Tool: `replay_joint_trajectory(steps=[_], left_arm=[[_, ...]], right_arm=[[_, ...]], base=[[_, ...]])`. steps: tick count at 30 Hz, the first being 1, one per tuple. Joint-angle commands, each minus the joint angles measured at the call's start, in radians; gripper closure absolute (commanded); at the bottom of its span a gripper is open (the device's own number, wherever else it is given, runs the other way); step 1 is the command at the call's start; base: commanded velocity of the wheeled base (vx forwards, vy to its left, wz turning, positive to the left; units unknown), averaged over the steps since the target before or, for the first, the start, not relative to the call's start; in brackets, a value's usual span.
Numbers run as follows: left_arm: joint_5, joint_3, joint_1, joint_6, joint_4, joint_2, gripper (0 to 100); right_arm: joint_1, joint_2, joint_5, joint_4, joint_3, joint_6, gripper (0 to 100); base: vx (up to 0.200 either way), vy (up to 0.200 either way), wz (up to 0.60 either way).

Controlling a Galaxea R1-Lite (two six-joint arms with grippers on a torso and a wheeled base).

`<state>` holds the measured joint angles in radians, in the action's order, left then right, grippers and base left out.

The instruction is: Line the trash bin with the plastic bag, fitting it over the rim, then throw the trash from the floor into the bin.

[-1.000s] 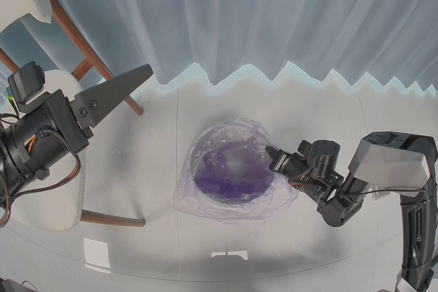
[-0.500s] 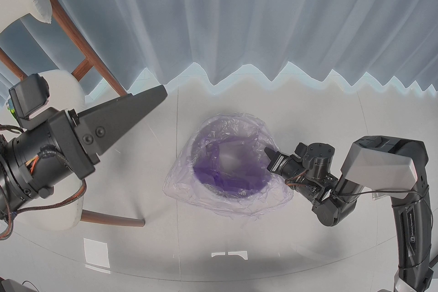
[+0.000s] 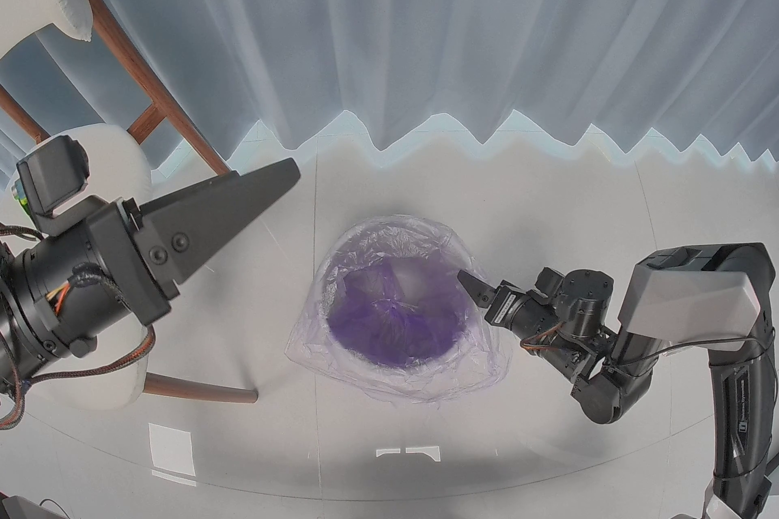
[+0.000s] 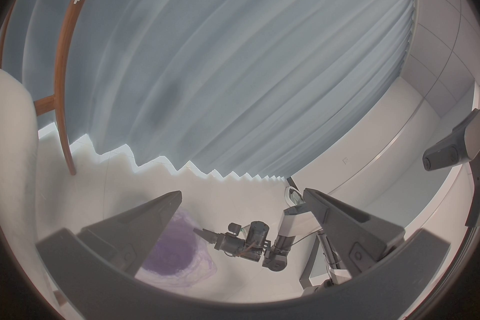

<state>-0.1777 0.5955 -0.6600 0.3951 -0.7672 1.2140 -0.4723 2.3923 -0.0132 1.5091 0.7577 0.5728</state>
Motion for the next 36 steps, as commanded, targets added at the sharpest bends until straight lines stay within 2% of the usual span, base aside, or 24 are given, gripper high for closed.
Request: replay_joint_trajectory(steps=[1,11,15,22,29,32,36], left_arm=[[0.003,0.007,-0.007,0.001,-0.007,0.01,0],[0.0,0.012,-0.015,0.001,-0.015,0.018,0],[0.0,0.01,-0.027,-0.001,-0.015,0.016,0],[0.007,0.017,-0.026,0.001,-0.015,0.021,0],[0.001,0.109,0.016,0.024,-0.075,0.096,0],[-0.005,0.104,0.057,0.027,-0.106,0.116,0],[-0.005,0.105,0.071,0.033,-0.112,0.154,0]], right_arm=[[-0.02,-0.088,-0.027,0.057,-0.124,-0.005,0],[-0.009,-0.11,-0.04,0.056,-0.123,0.016,0],[-0.008,-0.041,-0.042,0.054,-0.018,-0.025,0],[0.024,-0.073,-0.042,0.056,-0.011,-0.027,0],[0.101,-0.249,-0.048,0.046,-0.242,0.007,0],[0.132,-0.249,-0.048,0.049,-0.304,0.007,0],[0.208,-0.231,-0.067,0.051,-0.351,0.007,0]], base=[[0.0,0.0,0.0],[0.0,0.0,0.0],[0.0,0.0,0.0],[0.0,0.0,0.0],[0.0,0.0,0.0],[0.0,0.0,0.0],[-0.2,0.0,0.0]])
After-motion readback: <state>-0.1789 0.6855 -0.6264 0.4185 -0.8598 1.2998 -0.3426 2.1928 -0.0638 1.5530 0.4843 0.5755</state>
